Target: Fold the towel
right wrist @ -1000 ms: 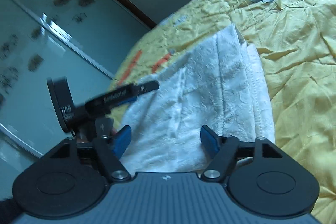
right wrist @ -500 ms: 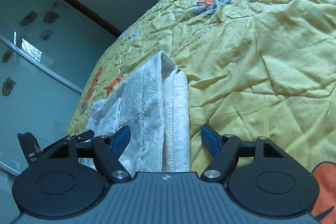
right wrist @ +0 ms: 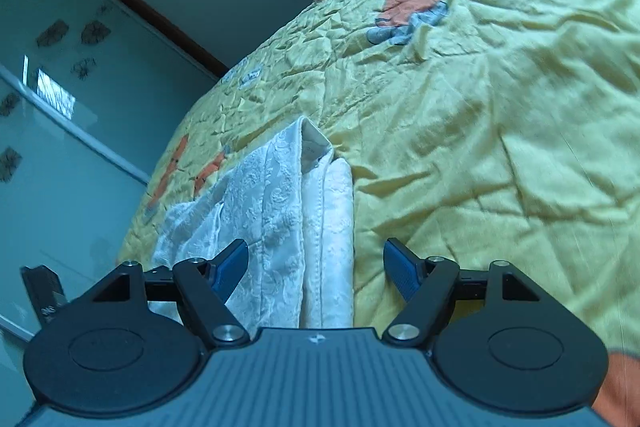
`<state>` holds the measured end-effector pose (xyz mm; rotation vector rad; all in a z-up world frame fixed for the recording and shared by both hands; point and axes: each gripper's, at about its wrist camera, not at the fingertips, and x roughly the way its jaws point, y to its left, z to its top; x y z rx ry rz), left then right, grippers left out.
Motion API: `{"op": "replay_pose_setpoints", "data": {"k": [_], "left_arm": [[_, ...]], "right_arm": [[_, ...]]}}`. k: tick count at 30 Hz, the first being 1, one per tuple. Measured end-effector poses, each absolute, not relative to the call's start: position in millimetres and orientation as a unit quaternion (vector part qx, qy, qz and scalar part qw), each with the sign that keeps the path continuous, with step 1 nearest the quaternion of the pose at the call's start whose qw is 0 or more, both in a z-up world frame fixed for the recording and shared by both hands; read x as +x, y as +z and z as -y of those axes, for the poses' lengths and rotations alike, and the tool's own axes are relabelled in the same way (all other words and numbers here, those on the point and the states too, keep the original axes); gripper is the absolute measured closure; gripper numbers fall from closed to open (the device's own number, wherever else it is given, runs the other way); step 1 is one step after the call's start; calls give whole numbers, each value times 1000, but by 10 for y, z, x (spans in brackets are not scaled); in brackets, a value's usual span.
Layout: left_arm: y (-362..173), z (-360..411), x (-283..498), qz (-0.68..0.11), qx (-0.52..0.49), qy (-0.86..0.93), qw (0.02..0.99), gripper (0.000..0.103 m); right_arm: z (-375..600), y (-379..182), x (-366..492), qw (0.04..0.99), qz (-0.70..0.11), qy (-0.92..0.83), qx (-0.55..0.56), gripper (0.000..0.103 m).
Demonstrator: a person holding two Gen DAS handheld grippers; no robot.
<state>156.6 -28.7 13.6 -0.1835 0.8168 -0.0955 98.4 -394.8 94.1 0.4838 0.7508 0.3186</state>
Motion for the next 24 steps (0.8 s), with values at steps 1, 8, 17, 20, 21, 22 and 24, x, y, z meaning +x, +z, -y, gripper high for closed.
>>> {"op": "replay_pose_setpoints", "data": {"k": [1,8,17,20,21,22,24], "left_arm": [[148,271,1552,-401,-108,-64,907,3],[151,96,1640,-431,-230,-157,858,9],[39,-93,1889,-449,-278,-124,840,71],[29,-142,1883,-443,-276,-120,844,72],[47,-113,1864,-439,-262,-114,852,72],[75,-59,1848,-434,-243,-109,861,73],[172,64,1780,-423,-187,-93,882,81]], "right_arm": [[3939,944,1037,889,-363,154,231,29],[3896,995,1279,879,-395,161,214,28],[4046,895,1383,835,-408,216,300,22],[4049,876,1362,844,-412,208,273,51],[4040,869,1365,845,-415,211,265,68],[4015,886,1357,849,-409,215,256,73],[3871,985,1329,868,-397,217,206,78]]}}
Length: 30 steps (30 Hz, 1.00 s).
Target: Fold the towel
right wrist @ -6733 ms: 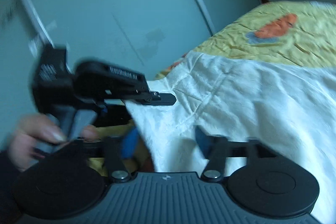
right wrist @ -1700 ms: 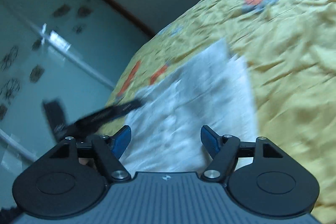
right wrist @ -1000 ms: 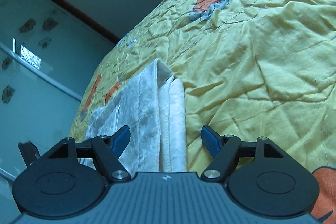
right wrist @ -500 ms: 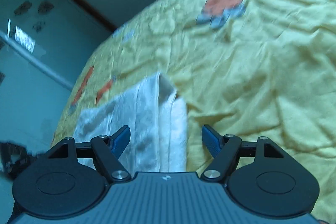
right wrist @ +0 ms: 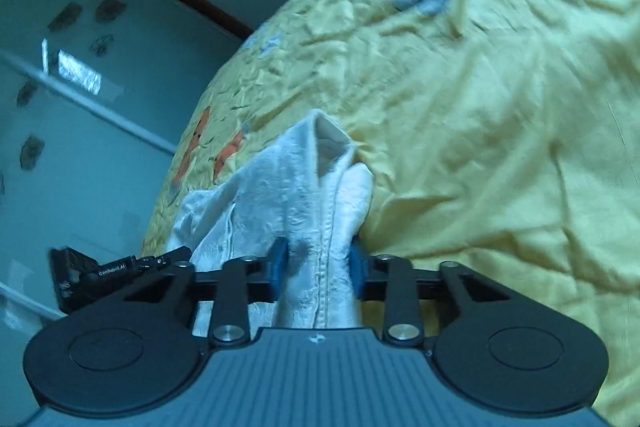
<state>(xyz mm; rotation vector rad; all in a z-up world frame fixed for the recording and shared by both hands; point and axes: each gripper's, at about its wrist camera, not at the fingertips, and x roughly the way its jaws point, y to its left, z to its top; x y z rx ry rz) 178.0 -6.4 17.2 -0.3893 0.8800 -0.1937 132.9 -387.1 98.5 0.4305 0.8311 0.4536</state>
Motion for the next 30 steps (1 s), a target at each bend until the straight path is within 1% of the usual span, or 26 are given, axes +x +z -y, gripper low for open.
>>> {"op": "replay_pose_setpoints", "data": {"k": [1,2,5,7,10,11,12,13,14,15,16,17,18,19,22,25,26,27,28,29,30], "left_arm": [[231,132,1749,-414,-163,-90,891,88],[286,183,1720,-405,-142,-88,899,90],[325,224,1667,-394,-117,-88,907,90],[237,244,1688,-396,-107,-86,908,90],[139,341,1654,-383,-77,-76,917,88],[152,370,1626,-379,-61,-74,921,84],[163,375,1604,-375,-57,-75,922,82],[183,367,1581,-371,-58,-74,924,69],[214,349,1529,-366,-58,-69,926,62],[256,330,1458,-362,-57,-61,928,58],[305,304,1355,-355,-60,-58,931,49],[346,266,1232,-346,-69,-63,934,41],[368,223,1106,-342,-84,-73,933,38],[350,183,1000,-348,-101,-82,929,36],[193,120,790,-396,-136,-94,903,36],[131,151,626,-387,-132,-92,908,35],[128,168,615,-389,-133,-94,907,35],[127,188,615,-392,-137,-97,905,35],[122,209,613,-391,-138,-97,905,35],[110,232,605,-389,-135,-95,906,39],[99,264,582,-385,-120,-91,911,48]], "right_arm": [[3776,1052,1318,878,-390,217,173,79],[3676,1122,1300,886,-385,220,138,80],[3490,1209,1267,899,-375,224,40,81],[3520,1113,1298,897,-382,219,28,81],[3552,1046,1227,908,-360,214,34,80],[3567,1035,1202,910,-356,206,46,77],[3603,1030,1184,910,-358,196,63,72],[3648,1036,1162,908,-367,182,87,62],[3714,1060,1107,907,-369,167,116,56],[3804,1085,1010,906,-361,161,149,45],[3893,1093,892,903,-350,169,183,34],[3971,1075,783,894,-345,188,215,29],[4028,1036,692,881,-353,205,240,26],[4058,988,627,871,-366,209,253,27],[4044,855,493,858,-401,203,250,27],[3933,814,440,859,-397,218,238,28],[3874,814,450,863,-400,214,225,34],[3817,808,450,869,-405,201,203,59],[3772,813,443,874,-402,199,188,63],[3759,808,441,874,-402,198,186,64],[3752,799,431,875,-401,197,184,65]]}}
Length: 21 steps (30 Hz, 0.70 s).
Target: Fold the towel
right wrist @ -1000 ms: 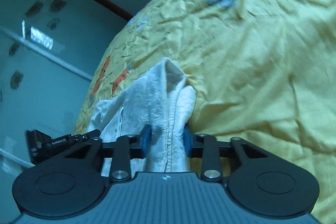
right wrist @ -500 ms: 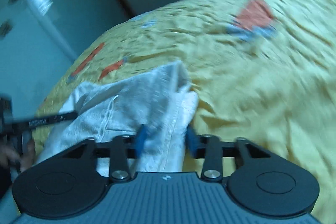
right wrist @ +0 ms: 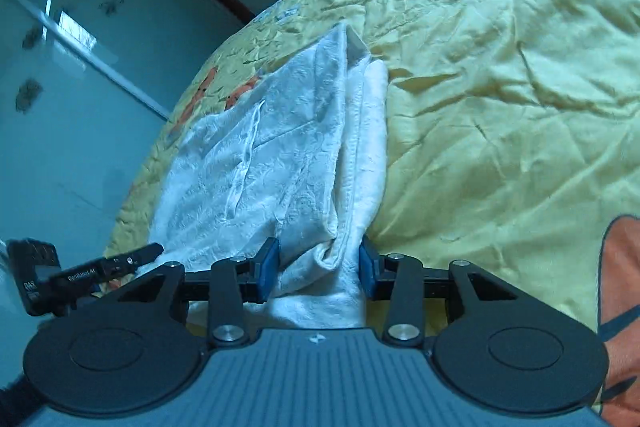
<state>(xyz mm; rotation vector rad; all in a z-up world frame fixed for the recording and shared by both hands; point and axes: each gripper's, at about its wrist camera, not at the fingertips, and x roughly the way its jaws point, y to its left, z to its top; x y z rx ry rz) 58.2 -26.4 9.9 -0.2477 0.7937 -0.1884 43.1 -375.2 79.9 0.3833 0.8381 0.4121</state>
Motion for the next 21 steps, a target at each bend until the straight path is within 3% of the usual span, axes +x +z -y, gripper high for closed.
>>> {"op": "replay_pose_setpoints", "data": {"k": [5,9,13,14,16,21], "left_arm": [[92,427,498,-373,-53,-72,924,68],[131,480,494,-375,-11,-75,924,73],[51,480,434,-342,2,-69,937,67],[79,471,386,-335,0,-62,940,55],[189,485,182,-307,12,-32,951,50],[430,622,-410,-254,11,-30,967,42]], "right_arm": [[3637,839,353,889,-399,194,113,69],[3508,863,349,897,-395,194,47,69],[3672,871,353,887,-404,195,113,62],[3722,890,320,885,-406,183,133,59],[3771,970,117,897,-387,152,149,52],[3497,1140,-545,933,-309,136,122,52]]}}
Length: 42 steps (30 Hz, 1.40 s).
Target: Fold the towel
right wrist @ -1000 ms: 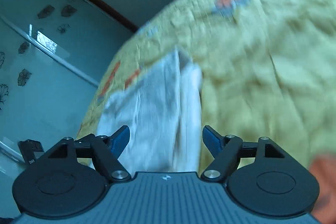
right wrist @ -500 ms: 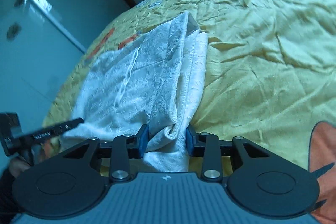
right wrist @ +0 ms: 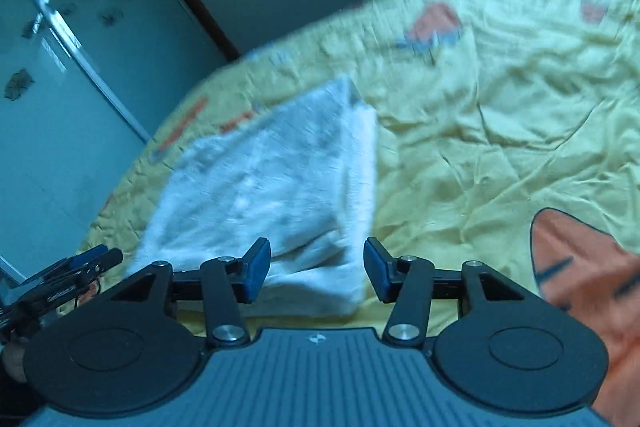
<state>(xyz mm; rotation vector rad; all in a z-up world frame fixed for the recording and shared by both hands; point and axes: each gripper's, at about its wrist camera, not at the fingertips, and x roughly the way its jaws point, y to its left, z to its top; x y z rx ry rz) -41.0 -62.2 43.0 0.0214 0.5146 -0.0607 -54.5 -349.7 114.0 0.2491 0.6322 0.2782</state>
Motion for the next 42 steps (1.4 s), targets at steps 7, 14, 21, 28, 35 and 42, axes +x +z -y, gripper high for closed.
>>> {"op": "replay_pose_setpoints", "data": {"k": [7,14,21,28,35,42], "left_arm": [[277,1020,-636,-275,18,-65,959,20],[-50,1099,-464,-321,11,-17,947,20],[-101,1080,-392,-351,50,-12,935,5],[-157,1061,-443,-338,45,6,940,0],[-182,1030,-447,-325,39,-2,945,0],[-183,991,-462,-320,28,-9,947,0]], "right_arm": [[3059,893,-881,944,-317,80,47,22],[2752,540,-746,956,-292,29,4,18],[2373,399,-763,954,-292,-22,-68,0],[2343,403,-746,952,-300,-39,-54,0],[2286,375,-657,954,-293,-42,-53,0],[2280,352,-735,957,-283,-42,-53,0]]}}
